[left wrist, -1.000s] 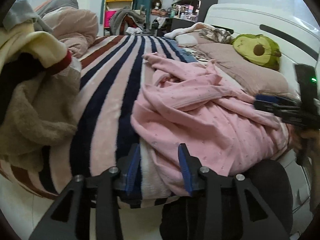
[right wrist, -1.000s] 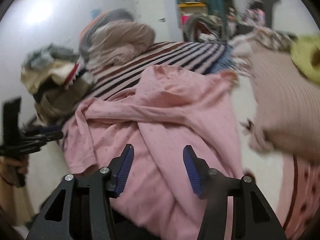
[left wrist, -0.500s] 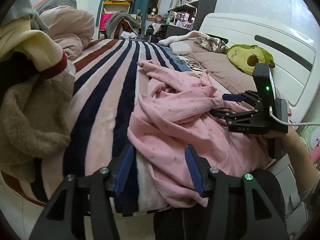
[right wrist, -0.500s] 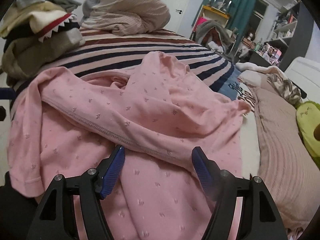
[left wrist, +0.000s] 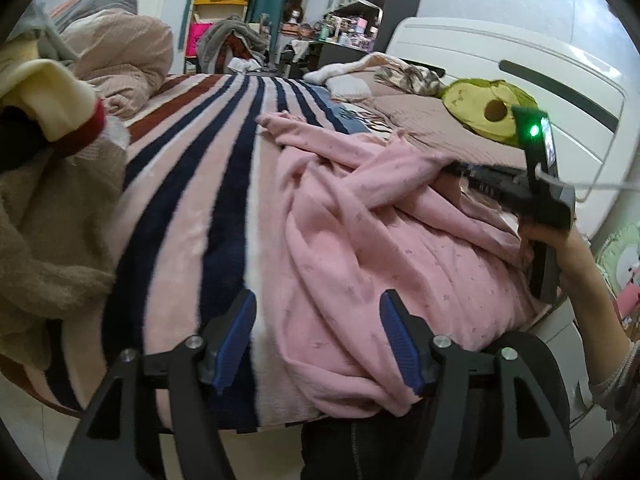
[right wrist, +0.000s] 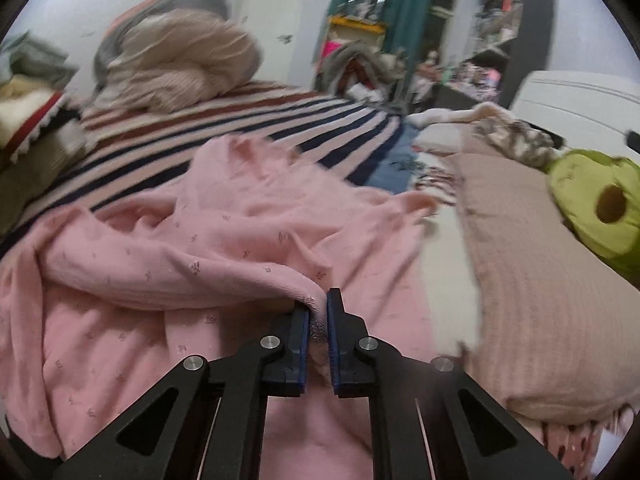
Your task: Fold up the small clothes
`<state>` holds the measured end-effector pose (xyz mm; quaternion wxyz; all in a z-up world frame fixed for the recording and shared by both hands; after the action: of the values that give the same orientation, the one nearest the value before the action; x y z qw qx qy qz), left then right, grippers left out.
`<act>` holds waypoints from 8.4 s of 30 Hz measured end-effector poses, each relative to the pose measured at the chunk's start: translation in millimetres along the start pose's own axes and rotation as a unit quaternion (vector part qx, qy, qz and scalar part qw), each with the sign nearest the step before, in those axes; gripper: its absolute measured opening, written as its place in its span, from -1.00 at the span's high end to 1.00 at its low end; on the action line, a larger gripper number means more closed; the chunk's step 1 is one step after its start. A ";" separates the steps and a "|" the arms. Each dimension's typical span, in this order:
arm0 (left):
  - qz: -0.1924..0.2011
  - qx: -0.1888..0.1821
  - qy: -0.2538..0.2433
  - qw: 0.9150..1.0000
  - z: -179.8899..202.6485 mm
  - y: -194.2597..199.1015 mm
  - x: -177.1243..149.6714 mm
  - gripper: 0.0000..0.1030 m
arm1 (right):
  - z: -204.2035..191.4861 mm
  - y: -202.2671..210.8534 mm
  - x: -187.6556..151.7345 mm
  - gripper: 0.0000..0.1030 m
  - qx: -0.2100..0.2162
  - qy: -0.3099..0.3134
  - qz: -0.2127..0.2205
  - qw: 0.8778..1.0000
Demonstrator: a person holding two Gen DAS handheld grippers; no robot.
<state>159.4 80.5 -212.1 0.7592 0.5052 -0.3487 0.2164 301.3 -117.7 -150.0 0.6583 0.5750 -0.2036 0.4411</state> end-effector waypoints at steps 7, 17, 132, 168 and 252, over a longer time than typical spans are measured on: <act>-0.017 -0.030 -0.016 0.999 29.0 -16.1 -3.9 -0.18 | 83.0 28.1 -4.1 0.96 -0.074 -0.071 0.021 0.994; -0.039 -0.022 -0.048 0.998 59.2 -42.3 -7.8 -0.13 | 128.9 37.0 -46.7 0.75 -0.098 -0.103 -0.022 0.990; 0.012 -0.106 0.071 0.992 76.2 65.9 -27.0 0.95 | -6.2 209.5 -112.6 0.87 0.344 -0.215 0.041 0.913; 0.035 -0.103 0.067 0.992 68.3 46.7 35.4 0.95 | 0.8 98.3 -207.1 -0.15 0.369 -0.236 -0.131 0.889; 0.099 -0.013 0.076 0.992 1.7 -9.0 136.5 0.95 | 90.4 102.0 -38.6 0.94 0.303 -0.269 0.034 0.914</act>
<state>255.5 72.1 -115.1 0.7650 0.4404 -0.3407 0.3236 219.4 -220.9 -97.9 0.3577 0.8364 -0.2491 0.3324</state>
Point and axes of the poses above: each gripper's, at about its wrist camera, not at the fingertips, and y roughly against the way its jaws point, z to its right, x to its top, the point moved 10 cm from there along -y, roughly the way its jaws point, and after that the axes turned 4 degrees about -x, right-handed, at the moved point
